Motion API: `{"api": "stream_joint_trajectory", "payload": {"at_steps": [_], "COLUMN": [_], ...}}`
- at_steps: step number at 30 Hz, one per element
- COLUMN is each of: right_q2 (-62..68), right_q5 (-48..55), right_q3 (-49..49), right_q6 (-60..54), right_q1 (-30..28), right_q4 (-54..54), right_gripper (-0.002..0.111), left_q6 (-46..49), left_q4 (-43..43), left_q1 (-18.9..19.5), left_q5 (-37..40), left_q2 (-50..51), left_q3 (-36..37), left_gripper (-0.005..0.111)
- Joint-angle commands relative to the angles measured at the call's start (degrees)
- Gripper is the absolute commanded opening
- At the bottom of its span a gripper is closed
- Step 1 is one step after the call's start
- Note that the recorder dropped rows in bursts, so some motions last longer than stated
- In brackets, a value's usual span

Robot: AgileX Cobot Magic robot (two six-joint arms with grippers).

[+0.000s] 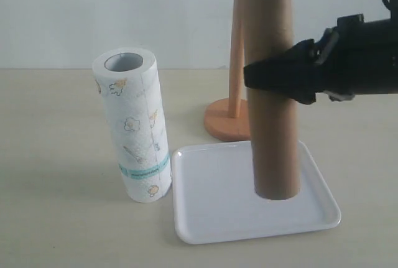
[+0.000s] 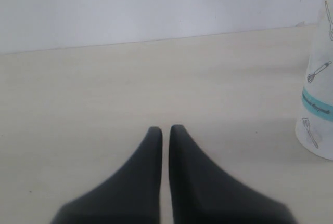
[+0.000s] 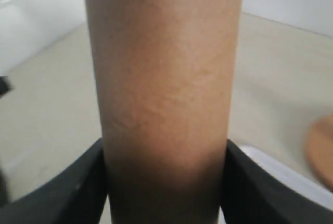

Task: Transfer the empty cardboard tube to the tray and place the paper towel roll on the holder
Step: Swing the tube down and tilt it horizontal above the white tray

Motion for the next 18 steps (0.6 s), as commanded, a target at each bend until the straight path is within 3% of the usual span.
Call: {"api": "stream_joint_trajectory", "payload": {"at_steps": [1, 8, 14, 18], "right_q2": [-0.9, -1.0, -1.0, -2.2], "right_q5": [-9.6, 12.9, 36.6, 38.0], "right_q3": [-4.1, -4.4, -3.8, -0.3], "right_q6": [-8.5, -38.6, -45.3, -59.7], "right_q1": [2.5, 13.6, 14.8, 14.8], "right_q4": [0.1, 0.1, 0.1, 0.1], "right_gripper": [0.000, 0.000, 0.000, 0.000], "left_q6": [0.0, 0.0, 0.0, 0.0], "left_q4": [-0.3, -0.3, -0.3, -0.3], "left_q1": [0.2, 0.2, 0.2, 0.2], "left_q5": [-0.2, -0.2, -0.2, -0.2], "left_q2": [-0.2, -0.2, -0.2, -0.2], "left_q3": [0.2, 0.2, 0.2, 0.2], "left_gripper": [0.004, 0.004, 0.004, 0.004]}}
